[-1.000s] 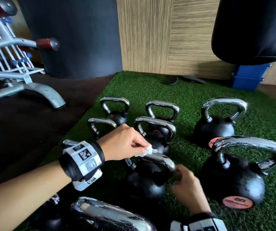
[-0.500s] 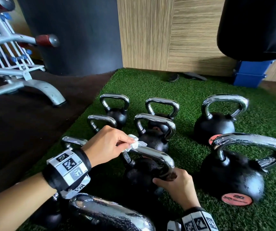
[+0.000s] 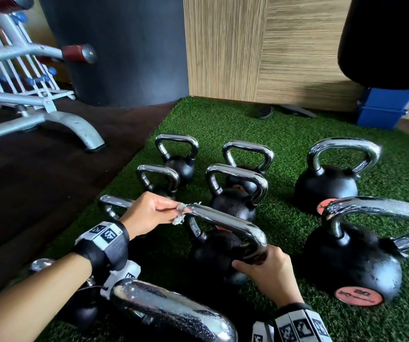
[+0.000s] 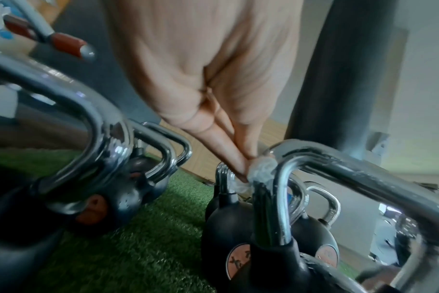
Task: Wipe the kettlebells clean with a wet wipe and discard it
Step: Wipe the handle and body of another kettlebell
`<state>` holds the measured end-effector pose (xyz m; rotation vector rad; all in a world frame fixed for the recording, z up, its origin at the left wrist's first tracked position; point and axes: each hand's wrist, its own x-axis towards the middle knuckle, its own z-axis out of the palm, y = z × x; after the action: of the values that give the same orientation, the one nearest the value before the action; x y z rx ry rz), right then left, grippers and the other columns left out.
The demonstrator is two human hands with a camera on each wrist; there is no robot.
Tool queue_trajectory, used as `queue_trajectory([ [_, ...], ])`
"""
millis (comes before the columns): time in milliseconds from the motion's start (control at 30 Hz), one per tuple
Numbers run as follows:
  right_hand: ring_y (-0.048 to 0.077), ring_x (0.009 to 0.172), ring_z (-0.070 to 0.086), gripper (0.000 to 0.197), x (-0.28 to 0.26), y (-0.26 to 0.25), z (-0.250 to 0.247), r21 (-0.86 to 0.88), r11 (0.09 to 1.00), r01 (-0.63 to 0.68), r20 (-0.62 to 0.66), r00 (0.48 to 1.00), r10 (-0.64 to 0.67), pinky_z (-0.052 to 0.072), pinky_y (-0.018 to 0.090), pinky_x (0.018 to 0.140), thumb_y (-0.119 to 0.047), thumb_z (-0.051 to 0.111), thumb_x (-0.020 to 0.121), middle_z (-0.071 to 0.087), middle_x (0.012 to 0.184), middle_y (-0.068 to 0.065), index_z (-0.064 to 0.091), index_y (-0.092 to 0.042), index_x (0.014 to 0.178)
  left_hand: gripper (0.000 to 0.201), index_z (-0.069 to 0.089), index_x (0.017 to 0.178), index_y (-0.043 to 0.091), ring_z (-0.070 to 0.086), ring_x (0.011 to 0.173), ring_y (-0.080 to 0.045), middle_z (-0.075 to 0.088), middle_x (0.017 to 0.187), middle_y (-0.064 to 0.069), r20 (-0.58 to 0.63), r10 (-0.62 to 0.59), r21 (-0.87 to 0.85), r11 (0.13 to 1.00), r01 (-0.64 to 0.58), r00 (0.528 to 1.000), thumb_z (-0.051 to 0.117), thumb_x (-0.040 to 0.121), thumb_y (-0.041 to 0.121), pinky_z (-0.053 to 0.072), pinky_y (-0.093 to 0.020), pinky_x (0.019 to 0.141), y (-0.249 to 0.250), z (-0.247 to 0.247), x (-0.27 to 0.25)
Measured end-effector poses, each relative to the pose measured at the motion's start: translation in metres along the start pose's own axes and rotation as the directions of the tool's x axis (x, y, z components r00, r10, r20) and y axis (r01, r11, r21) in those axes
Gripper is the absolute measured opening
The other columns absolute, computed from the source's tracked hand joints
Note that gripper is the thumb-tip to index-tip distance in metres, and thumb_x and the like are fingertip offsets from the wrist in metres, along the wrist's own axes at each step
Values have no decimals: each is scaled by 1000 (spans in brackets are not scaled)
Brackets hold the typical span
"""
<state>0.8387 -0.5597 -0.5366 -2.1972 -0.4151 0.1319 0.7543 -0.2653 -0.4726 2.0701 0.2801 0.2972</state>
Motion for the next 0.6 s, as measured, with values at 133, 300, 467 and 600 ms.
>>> queue_trajectory([
  [133,-9,59,51,42,1,1,-1,-28,999,25,-21,999,-26,35,7,52,-45,93,48,54,55,-19,53,-33,55,28,72,115,-2,70,81,2,78,98,-4,-4,-127,-151,980,125,992,69,88,-9,56,-13,69,-16,11,2],
  [300,-15,57,56,37,3,2,-4,-21,1000,22,7,1000,-22,43,5,54,-45,94,47,60,52,-19,59,-33,52,26,70,112,-7,69,75,-6,77,83,-1,122,-207,-155,962,225,971,63,89,-15,59,-18,73,-34,33,1],
  [467,-11,59,59,31,3,3,-4,-26,1000,16,44,999,-15,43,7,53,-49,92,50,64,57,-17,69,-31,62,14,82,94,11,67,87,-1,78,88,5,254,-145,-23,988,156,956,83,82,17,51,-15,84,-37,28,0],
  [600,-7,66,58,35,-7,8,0,-12,1000,-7,1,1000,7,38,10,51,-48,90,52,65,68,-15,66,-30,69,19,82,72,27,69,73,2,76,72,11,74,-142,24,990,141,987,86,72,45,53,-12,69,-33,34,-7],
])
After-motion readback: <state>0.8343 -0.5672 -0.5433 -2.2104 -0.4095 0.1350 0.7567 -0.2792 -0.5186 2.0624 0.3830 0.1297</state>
